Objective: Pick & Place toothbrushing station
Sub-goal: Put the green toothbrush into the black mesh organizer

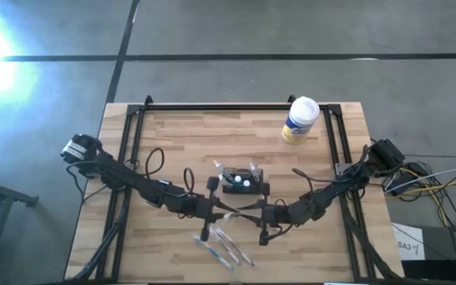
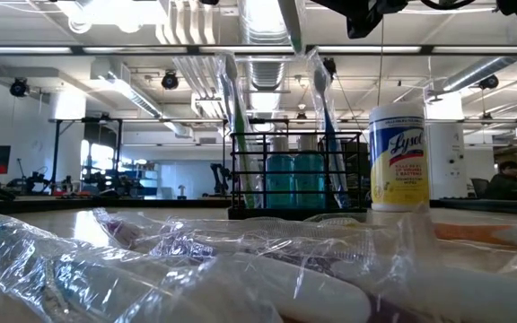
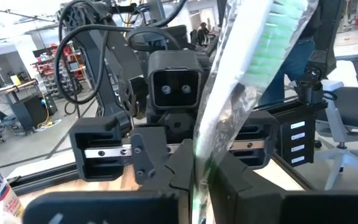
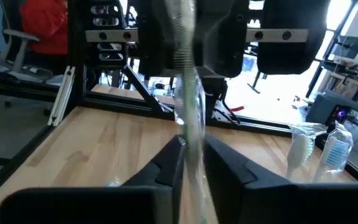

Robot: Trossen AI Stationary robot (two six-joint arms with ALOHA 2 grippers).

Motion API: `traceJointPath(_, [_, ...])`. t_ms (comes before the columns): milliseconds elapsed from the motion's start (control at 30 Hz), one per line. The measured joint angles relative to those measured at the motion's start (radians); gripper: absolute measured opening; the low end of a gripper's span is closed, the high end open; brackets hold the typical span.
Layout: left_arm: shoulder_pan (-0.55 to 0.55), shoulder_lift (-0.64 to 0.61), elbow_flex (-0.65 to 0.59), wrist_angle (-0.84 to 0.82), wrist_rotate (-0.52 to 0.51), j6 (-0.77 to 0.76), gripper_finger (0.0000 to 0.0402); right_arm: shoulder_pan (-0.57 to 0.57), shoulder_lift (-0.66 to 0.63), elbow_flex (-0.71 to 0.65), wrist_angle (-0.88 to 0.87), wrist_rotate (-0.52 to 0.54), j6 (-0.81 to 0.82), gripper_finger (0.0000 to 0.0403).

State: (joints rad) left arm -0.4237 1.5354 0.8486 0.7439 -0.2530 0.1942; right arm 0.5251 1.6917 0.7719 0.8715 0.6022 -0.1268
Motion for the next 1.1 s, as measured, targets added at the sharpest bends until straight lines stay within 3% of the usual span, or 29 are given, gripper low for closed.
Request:
traceJointPath(233, [-0.016,-0.036,-0.001,-0.022,0.005,0.03,0.0026,0.0,-0.001,0.0,-0.002,0.003,0.0,0.0155])
traceJointPath(433, [-0.043,-0.114,-0.003,-0.116,-0.065,0.035,0.0026,0.0,-0.017,-0.002,-0.051,0.003,0.045,0.0185])
traceJointPath(633, [-0.075,-0.219,-0.017,-0.326,-0.184,-0.031,0.0027,0.001,-0.065,-0.003,-0.157,0.003,0.159,0.0176])
traceJointPath(733, [-0.093,-0.257,-0.059,-0.352,-0.23,-0.06,0.0026,0.017,-0.103,-0.003,-0.188,0.004,0.175,0.0163])
traceJointPath(1100, [-0.104,-0.362,-0.256,-0.204,-0.297,-0.144,0.0026,0.068,-0.13,-0.007,-0.221,0.002,0.111,0.0077])
